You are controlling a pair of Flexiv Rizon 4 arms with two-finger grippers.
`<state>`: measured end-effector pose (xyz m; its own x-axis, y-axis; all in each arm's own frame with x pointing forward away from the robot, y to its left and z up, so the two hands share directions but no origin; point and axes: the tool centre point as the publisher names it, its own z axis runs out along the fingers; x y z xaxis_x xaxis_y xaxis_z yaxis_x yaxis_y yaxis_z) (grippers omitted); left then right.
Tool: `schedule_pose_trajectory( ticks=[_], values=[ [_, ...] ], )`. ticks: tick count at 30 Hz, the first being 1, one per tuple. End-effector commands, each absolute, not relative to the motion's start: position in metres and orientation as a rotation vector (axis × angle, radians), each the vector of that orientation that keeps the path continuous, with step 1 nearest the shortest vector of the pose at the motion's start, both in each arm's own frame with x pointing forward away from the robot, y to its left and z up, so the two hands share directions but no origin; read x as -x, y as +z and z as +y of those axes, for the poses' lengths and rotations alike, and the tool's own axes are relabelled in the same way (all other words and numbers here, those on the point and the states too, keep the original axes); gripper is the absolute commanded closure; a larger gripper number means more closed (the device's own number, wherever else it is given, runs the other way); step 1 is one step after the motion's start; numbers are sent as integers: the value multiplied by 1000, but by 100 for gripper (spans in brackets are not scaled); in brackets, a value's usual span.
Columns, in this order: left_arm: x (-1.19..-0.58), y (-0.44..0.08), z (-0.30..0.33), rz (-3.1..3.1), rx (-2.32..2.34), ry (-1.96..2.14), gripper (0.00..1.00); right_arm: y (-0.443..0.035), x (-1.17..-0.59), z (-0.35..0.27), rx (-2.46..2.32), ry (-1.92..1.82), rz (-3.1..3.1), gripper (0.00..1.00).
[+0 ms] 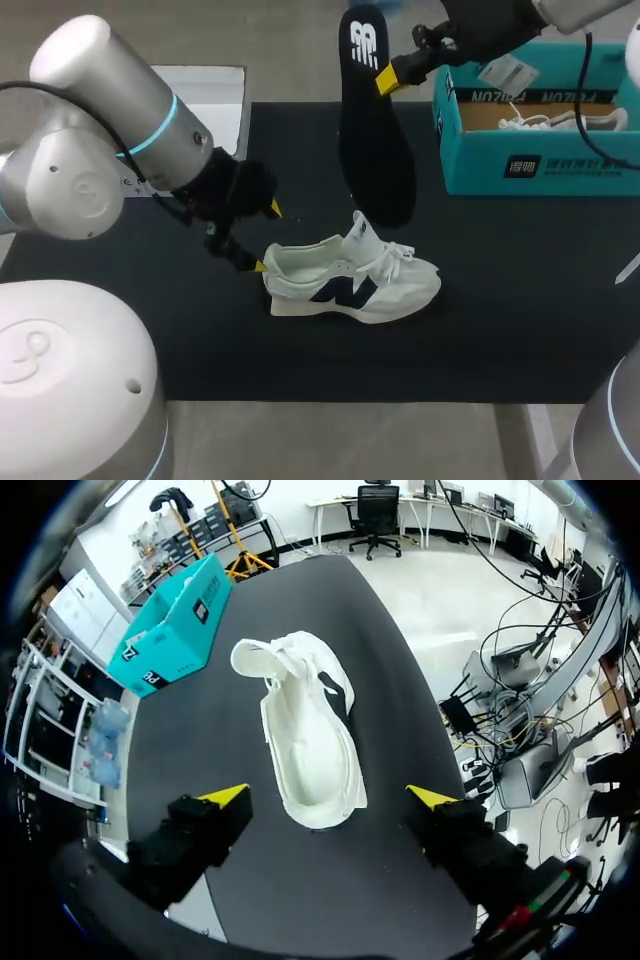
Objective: Take the shoe out of the shoebox, open the shoe tongue, remove and reinsert the insole, then place the shoe into the shoebox
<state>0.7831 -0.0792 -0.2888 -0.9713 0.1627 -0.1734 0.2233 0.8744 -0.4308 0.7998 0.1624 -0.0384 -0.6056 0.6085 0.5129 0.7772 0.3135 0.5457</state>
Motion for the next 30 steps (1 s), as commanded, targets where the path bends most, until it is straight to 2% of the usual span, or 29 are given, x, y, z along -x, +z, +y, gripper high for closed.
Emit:
schedule_pose_trajectory(
  ticks=[1, 10, 29, 30],
  values=[
    [-804, -303, -117, 2954, -291, -569, 0, -39, -800, 163, 1272, -1167, -2367, 100],
    [-825, -338, -144, 3057, -271, -467, 0, -39, -800, 163, 1272, -1167, -2367, 100],
    [-841, -386, -137, 3139, -233, -418, 1, -39, -800, 163, 1272, -1167, -2367, 100],
    [-841, -388, -138, 3137, -239, -419, 80, -39, -800, 163, 1272, -1167, -2367, 100]
  ],
)
